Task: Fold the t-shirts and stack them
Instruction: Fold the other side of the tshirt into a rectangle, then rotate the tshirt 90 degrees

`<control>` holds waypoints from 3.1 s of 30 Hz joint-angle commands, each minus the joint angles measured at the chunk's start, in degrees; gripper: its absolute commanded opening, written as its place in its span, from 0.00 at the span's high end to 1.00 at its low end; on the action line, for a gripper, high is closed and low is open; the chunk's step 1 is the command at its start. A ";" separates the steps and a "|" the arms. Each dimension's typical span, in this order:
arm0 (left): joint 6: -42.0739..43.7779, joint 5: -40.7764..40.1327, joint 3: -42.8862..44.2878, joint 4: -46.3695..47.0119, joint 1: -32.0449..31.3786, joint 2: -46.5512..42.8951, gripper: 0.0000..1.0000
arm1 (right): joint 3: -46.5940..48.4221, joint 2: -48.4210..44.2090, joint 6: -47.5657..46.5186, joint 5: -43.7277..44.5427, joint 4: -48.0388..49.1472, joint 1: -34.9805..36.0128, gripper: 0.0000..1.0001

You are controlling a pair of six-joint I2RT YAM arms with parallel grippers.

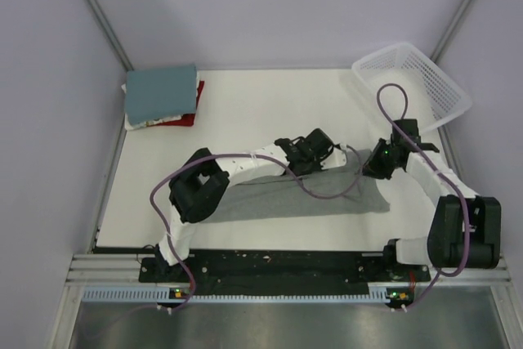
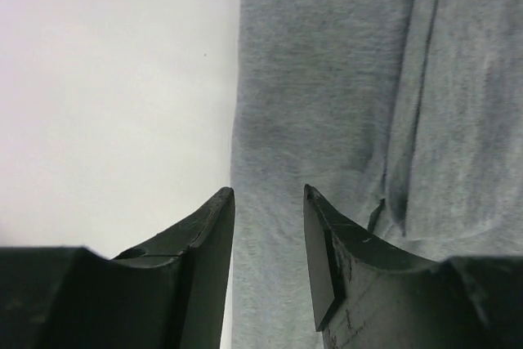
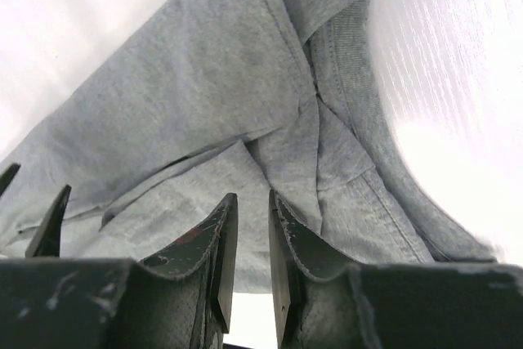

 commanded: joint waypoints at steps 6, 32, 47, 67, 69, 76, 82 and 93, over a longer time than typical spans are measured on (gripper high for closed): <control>-3.09 7.56 1.75 -1.57 0.48 -7.07 0.69 | -2.07 -8.94 -5.33 -2.33 -3.93 -0.68 0.93; -2.22 2.06 -29.70 -5.01 34.47 -27.20 0.61 | 16.37 20.67 -10.33 16.11 -0.42 6.79 0.81; 1.56 3.55 -38.14 -4.48 54.18 -34.85 0.63 | 56.41 50.28 -16.84 14.45 -10.33 15.92 0.99; -0.55 9.52 -48.60 -1.32 53.30 -35.20 0.68 | 53.32 36.95 -17.20 24.99 -16.95 16.20 0.59; -0.55 9.61 -49.66 -0.87 52.95 -35.90 0.68 | 48.57 36.50 -16.49 24.82 -15.72 15.23 0.59; 1.64 11.28 -52.56 -1.14 52.07 -38.71 0.68 | 45.73 40.71 -17.45 22.89 -14.04 14.26 0.74; 3.40 18.31 -53.27 -3.51 46.99 -41.53 0.68 | 59.15 51.25 -21.67 18.23 -14.91 14.00 0.97; 2.00 24.54 -47.12 -7.72 20.54 -36.17 0.68 | 104.09 75.08 -17.82 2.94 -15.21 13.91 0.95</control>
